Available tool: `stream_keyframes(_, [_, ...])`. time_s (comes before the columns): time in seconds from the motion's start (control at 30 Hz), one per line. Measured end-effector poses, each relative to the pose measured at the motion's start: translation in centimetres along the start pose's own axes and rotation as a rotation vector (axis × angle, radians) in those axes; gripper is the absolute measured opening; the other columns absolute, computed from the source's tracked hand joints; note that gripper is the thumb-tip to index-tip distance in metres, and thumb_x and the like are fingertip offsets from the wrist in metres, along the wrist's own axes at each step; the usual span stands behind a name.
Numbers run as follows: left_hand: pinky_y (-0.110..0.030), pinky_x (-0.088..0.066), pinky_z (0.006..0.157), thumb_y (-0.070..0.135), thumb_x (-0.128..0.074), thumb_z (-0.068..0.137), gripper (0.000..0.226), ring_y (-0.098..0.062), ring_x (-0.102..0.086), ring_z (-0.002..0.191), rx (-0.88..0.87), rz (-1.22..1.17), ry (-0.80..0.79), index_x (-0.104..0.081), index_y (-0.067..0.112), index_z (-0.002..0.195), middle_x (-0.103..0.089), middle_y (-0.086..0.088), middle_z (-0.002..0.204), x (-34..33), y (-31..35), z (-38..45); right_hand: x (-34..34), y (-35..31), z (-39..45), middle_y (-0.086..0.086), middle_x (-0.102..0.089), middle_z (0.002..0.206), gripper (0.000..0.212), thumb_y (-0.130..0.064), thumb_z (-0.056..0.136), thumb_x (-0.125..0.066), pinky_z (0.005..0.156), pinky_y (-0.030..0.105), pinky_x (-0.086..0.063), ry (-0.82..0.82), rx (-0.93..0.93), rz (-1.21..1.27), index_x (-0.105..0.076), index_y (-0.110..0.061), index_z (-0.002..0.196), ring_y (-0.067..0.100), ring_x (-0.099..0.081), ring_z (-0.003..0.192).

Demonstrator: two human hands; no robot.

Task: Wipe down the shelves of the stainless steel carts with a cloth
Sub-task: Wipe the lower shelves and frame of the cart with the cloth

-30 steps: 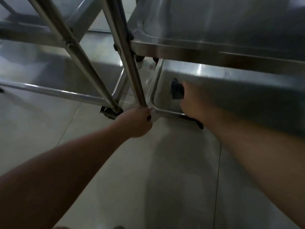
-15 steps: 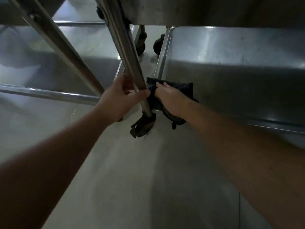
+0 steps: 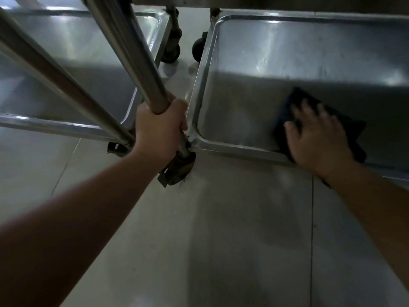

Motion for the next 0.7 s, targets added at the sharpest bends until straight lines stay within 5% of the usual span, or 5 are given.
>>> stream_keyframes(0.17, [-0.039, -0.052, 0.064, 0.019, -0.065, 0.075, 0.017, -0.021, -0.052, 0.054, -0.004, -0.021, 0.009, -0.054, 0.008, 0.069, -0.053, -0.004, 0.055, 0.0, 0.2, -0.1, 0.9, -1.3, 6.0, 0.0, -0.01, 0.174, 0.073, -0.056, 0.102, -0.01, 0.127, 0.05, -0.009, 0.057, -0.184, 0.049, -0.02, -0.022, 0.166, 0.031, -0.008, 0.159])
stream_keyframes(0.37, [-0.033, -0.046, 0.058, 0.009, -0.059, 0.077, 0.016, -0.021, -0.048, 0.052, -0.017, -0.032, 0.03, -0.052, 0.009, 0.063, -0.049, -0.003, 0.052, -0.2, 0.5, -0.2, -1.8, -18.3, 4.2, -0.008, -0.017, 0.173, 0.066, -0.051, 0.102, -0.027, 0.126, 0.04, -0.012, -0.071, 0.413, 0.002, -0.026, -0.028, 0.165, 0.019, -0.011, 0.159])
stream_keyframes(0.5, [-0.03, -0.042, 0.052, 0.007, -0.059, 0.073, 0.022, -0.022, -0.046, 0.049, -0.007, -0.072, 0.05, -0.052, 0.016, 0.055, -0.048, -0.006, 0.05, -0.2, 0.4, -0.1, -2.5, -17.9, -0.1, -0.019, -0.023, 0.169, 0.069, -0.057, 0.097, -0.024, 0.127, 0.036, -0.012, -0.199, 0.71, 0.001, -0.031, -0.037, 0.162, 0.007, -0.013, 0.158])
stream_keyframes(0.6, [-0.03, -0.043, 0.053, 0.01, -0.06, 0.073, 0.016, -0.024, -0.049, 0.052, 0.0, -0.022, 0.042, -0.051, 0.011, 0.06, -0.049, -0.006, 0.051, -0.1, 0.2, 0.0, -0.8, -14.2, 4.3, -0.004, -0.036, 0.166, 0.067, -0.05, 0.095, -0.035, 0.126, 0.04, -0.02, -0.112, 0.606, 0.022, -0.046, -0.025, 0.157, 0.021, -0.028, 0.156])
stream_keyframes(0.7, [-0.029, -0.044, 0.054, 0.01, -0.06, 0.072, 0.013, -0.024, -0.048, 0.053, 0.005, -0.032, 0.032, -0.05, 0.002, 0.067, -0.048, -0.01, 0.055, -0.1, 0.4, -0.1, 1.0, -11.6, 11.5, 0.001, -0.024, 0.171, 0.065, -0.049, 0.104, -0.03, 0.128, 0.045, -0.013, -0.003, 0.281, 0.018, -0.033, -0.022, 0.162, 0.026, -0.02, 0.158])
Point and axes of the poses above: each hand's wrist, its own z-axis towards the middle knuckle, its own x-axis out of the back of the hand, y = z × x, the point moved 10 cm from there along z, towards the middle knuckle
